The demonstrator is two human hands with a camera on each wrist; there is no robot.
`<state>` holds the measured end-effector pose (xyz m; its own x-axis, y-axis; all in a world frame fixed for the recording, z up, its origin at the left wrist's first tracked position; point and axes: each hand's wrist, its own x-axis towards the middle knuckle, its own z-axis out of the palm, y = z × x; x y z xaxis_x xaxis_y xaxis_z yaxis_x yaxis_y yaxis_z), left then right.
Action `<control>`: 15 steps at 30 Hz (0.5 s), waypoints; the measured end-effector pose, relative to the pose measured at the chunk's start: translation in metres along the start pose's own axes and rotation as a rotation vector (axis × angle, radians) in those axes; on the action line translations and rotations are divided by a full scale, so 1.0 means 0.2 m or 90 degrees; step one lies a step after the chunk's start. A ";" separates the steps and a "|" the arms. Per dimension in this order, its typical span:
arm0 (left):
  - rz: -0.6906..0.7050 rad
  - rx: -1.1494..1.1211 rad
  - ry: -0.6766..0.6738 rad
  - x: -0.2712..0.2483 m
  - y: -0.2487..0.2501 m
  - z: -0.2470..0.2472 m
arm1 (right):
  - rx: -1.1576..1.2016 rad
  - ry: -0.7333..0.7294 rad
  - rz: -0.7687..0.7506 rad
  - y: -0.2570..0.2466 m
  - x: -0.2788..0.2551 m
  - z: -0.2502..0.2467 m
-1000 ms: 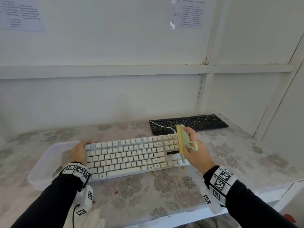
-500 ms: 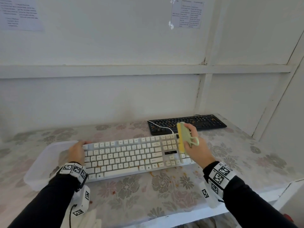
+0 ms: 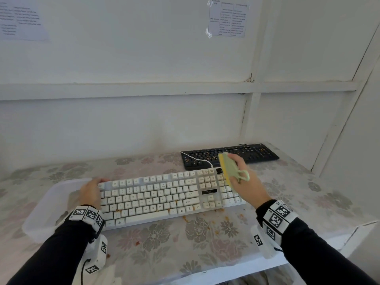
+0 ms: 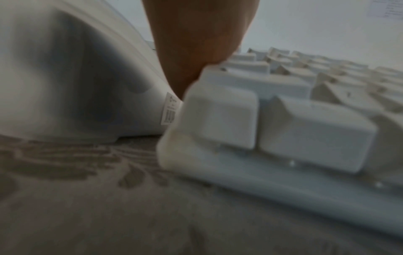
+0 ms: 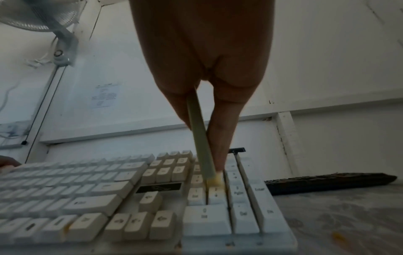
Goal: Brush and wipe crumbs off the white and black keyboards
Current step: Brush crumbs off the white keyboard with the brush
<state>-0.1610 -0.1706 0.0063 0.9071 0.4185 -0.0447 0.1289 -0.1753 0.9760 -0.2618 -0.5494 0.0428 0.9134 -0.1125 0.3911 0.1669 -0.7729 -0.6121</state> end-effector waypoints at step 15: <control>0.021 0.009 0.006 -0.05 0.03 0.00 | 0.052 0.009 0.016 -0.05 -0.01 0.05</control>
<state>-0.1686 -0.1757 0.0129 0.9073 0.4203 -0.0098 0.1039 -0.2017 0.9739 -0.2622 -0.5343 0.0409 0.9125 -0.1404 0.3842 0.1746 -0.7158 -0.6761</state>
